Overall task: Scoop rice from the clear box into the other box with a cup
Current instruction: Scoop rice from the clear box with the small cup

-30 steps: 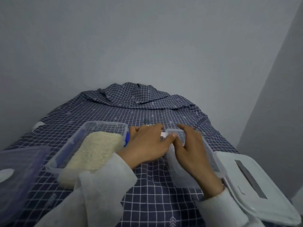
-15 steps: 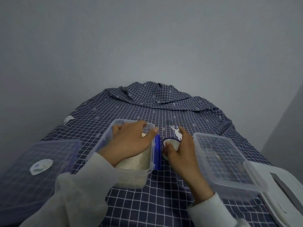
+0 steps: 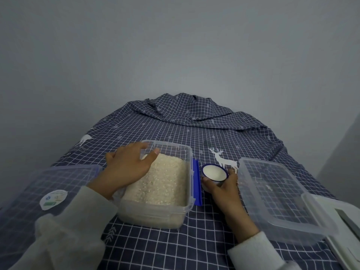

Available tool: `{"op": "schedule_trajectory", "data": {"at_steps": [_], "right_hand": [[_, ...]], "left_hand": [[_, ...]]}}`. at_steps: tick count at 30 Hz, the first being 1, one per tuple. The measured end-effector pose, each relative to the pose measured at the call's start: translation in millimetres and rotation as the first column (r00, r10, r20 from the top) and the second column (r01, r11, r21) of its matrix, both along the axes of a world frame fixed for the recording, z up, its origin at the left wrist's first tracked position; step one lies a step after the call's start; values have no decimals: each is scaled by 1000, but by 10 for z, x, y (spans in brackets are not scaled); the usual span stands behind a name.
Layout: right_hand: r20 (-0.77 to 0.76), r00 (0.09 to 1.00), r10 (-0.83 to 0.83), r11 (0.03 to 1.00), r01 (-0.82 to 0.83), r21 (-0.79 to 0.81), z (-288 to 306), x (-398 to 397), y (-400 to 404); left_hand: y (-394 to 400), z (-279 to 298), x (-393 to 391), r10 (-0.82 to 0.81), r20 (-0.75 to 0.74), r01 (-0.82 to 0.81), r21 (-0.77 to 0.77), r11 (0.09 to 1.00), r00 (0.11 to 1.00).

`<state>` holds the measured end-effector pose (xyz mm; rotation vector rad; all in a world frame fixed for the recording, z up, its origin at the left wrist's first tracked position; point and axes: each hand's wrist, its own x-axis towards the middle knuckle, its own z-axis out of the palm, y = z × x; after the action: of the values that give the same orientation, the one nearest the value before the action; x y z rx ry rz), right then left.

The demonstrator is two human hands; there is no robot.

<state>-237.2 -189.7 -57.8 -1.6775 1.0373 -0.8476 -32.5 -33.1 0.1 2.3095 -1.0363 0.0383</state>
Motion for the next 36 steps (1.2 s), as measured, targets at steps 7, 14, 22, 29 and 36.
{"op": "schedule_trajectory", "data": {"at_steps": [7,14,22,29,36], "right_hand": [[55,998,29,999,-30,27,-32,-22,-30],[133,991,-16,996,28,-90,61,-5,50],[135,989,66,936,-14,-352,435,49,220],[-102,988,113,811,-151,-565,638,253,261],[-367,919,143,731,-348,-587,702,509,214]], "left_hand": [[53,-48,-12,-19,-115,14,-44,999,993],[130,-10,-52,-34,-236,8,-107,994,971],[216,-27,-39,-97,-300,52,-152,987,949],[236,-98,2,-106,-302,63,-151,986,947],[280,-83,-47,-105,-251,69,-146,987,962]]}}
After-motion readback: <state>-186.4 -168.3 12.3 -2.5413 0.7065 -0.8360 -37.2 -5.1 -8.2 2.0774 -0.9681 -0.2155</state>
